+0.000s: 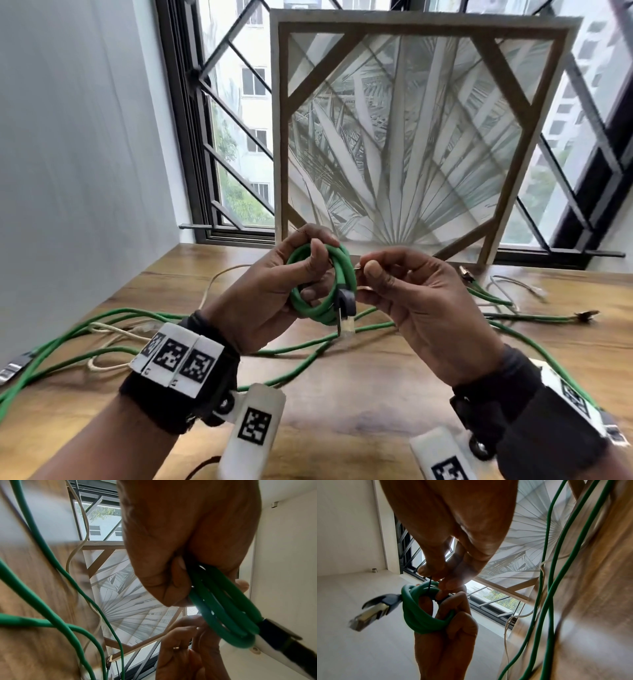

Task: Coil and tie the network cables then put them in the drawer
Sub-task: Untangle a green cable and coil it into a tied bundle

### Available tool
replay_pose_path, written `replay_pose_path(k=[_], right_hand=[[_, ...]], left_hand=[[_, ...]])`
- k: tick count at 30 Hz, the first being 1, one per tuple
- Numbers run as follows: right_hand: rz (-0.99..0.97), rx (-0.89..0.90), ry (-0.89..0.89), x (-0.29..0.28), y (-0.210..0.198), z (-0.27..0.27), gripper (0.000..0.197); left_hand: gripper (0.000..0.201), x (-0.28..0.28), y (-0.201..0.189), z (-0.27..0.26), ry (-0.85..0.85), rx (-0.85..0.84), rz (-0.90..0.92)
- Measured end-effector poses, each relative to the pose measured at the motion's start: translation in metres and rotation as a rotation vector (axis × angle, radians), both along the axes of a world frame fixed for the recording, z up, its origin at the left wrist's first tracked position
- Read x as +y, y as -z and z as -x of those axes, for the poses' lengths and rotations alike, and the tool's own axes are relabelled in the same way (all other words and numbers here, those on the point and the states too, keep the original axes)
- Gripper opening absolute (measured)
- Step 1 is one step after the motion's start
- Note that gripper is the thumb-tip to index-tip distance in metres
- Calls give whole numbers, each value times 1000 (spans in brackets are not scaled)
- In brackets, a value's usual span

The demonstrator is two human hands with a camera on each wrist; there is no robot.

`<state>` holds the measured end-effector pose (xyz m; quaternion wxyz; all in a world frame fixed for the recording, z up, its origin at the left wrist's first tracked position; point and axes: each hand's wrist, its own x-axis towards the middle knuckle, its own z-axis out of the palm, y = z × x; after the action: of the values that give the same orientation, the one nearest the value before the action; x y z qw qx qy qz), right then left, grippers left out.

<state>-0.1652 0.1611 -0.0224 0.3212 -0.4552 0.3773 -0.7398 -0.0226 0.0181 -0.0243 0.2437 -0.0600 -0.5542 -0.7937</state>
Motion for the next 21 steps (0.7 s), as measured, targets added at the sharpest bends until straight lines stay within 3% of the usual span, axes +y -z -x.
replay_pose_path(k=[9,12,17,21], right_hand=[[-88,-42,16,-2,0,3,14],[-76,-49,9,0,-2,2,14],[-48,-66,4,1,-2,-2,9],[-30,-77,44,-1,1,-1,6]], left_hand=[[33,0,-3,-3,13,-87,-37],[39,1,-4,-4,12,-71,-108],[32,5,0,-1,-12,-59,-57],[30,8,2,3,-41,-2,-121]])
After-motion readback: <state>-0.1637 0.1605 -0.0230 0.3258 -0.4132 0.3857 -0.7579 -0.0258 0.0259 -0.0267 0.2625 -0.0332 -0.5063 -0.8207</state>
